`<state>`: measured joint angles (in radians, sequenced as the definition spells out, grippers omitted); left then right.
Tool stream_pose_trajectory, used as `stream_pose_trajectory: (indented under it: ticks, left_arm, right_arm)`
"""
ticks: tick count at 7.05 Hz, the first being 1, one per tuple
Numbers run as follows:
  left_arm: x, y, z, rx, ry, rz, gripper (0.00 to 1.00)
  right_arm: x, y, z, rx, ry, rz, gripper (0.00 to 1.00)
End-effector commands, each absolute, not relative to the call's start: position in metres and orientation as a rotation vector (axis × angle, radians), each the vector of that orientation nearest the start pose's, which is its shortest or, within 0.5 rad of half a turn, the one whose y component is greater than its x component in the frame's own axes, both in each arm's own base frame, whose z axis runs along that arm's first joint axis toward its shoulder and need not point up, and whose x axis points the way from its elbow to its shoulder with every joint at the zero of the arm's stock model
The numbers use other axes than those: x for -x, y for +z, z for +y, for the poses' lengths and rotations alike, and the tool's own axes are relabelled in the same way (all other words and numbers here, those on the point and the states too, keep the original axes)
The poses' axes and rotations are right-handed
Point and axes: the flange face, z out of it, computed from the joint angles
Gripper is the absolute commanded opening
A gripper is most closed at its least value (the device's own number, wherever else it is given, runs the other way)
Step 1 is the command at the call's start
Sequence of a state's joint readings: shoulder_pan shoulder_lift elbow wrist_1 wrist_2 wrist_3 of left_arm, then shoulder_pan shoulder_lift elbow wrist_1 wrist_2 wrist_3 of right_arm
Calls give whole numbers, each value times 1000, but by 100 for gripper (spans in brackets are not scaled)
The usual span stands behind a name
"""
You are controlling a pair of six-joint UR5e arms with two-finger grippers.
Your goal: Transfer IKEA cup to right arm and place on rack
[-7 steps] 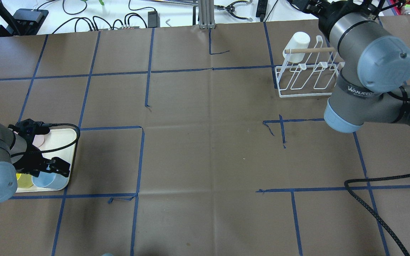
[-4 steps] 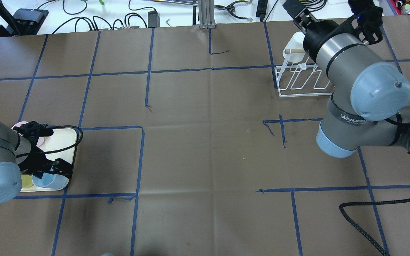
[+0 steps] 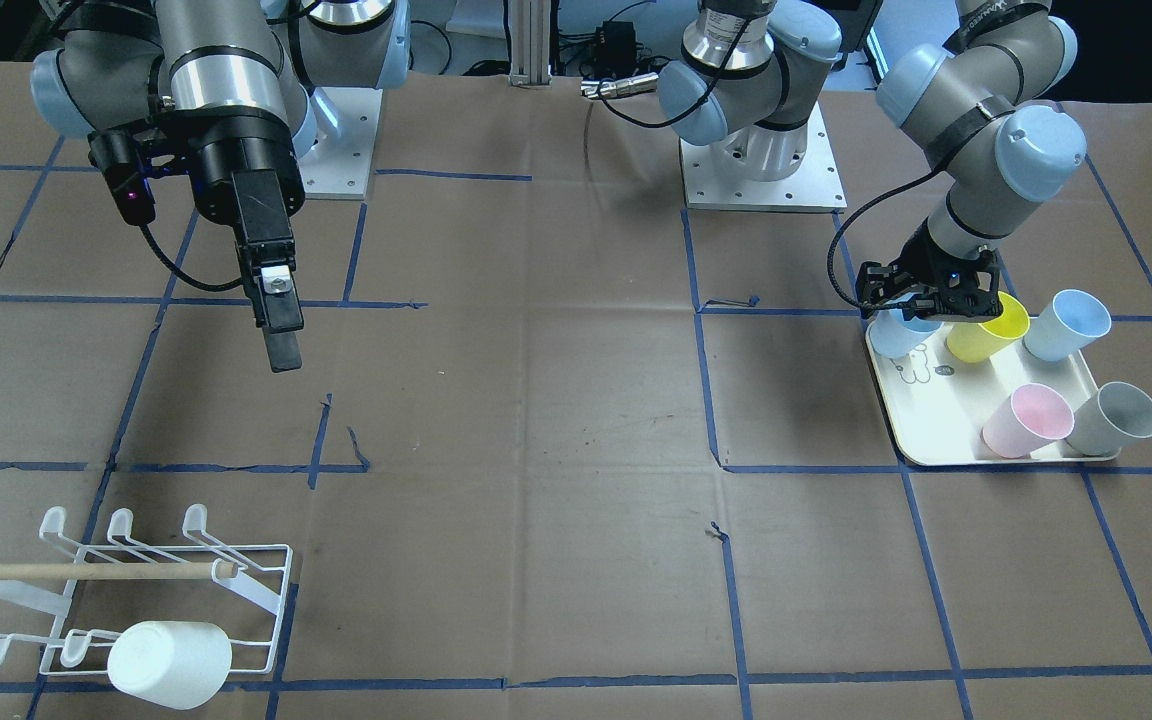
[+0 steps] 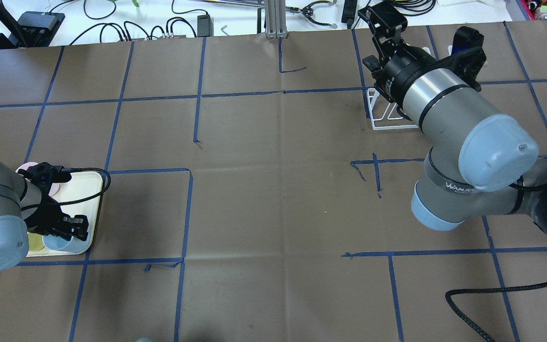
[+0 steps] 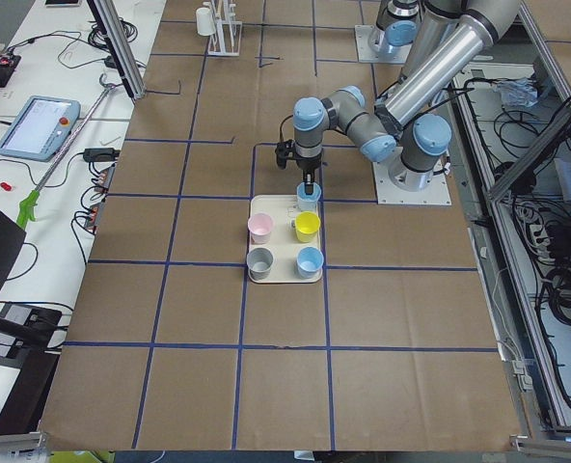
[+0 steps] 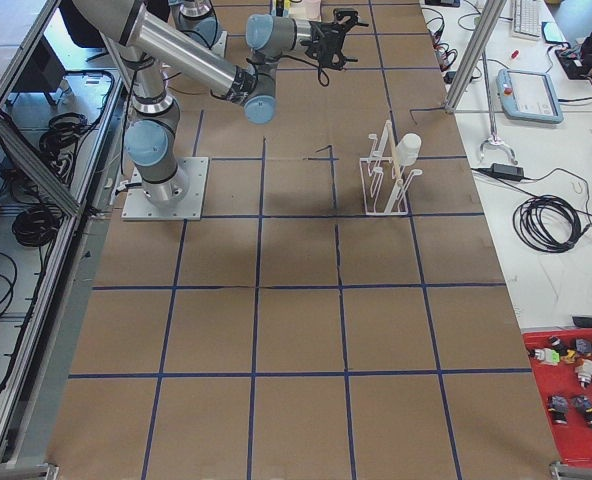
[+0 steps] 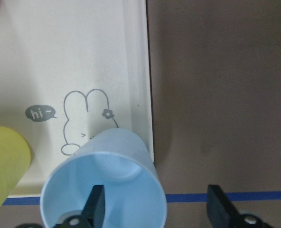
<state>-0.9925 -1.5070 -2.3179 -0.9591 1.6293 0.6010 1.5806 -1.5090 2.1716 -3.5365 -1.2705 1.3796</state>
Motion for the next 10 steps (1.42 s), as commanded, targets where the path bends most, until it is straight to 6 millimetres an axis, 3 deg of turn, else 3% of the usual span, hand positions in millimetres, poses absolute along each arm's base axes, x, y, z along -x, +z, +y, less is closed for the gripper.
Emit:
stream_pose_trajectory:
  ticks: [1, 2, 4, 5, 7, 8, 9, 10]
  left_arm:
    - [-97, 237, -382, -43, 126, 3123, 0]
    - [-100, 245, -386, -45, 104, 3112, 0]
    - [-111, 291, -403, -46, 86, 3104, 0]
    - [-117, 332, -415, -46, 120, 3117, 0]
    - [-133, 434, -447, -47, 160, 3147, 0]
    - [-137, 465, -457, -54, 161, 3155, 0]
    - [-143, 471, -473, -80, 160, 3156, 0]
    - [-133, 463, -498, -162, 163, 3157, 0]
  right_arm:
    - [-168, 427, -445, -1041, -941, 1586, 100]
    - [-168, 441, -447, -1025, -959, 1569, 100]
    - [-168, 450, -451, -1012, -972, 1558, 100]
    - [-167, 458, -454, -1003, -984, 1547, 100]
    - [-166, 462, -458, -1001, -988, 1544, 100]
    - [-169, 464, -454, -990, -990, 1540, 100]
    - [-170, 464, -455, -986, -989, 1540, 100]
    - [-170, 466, -453, -984, -991, 1538, 100]
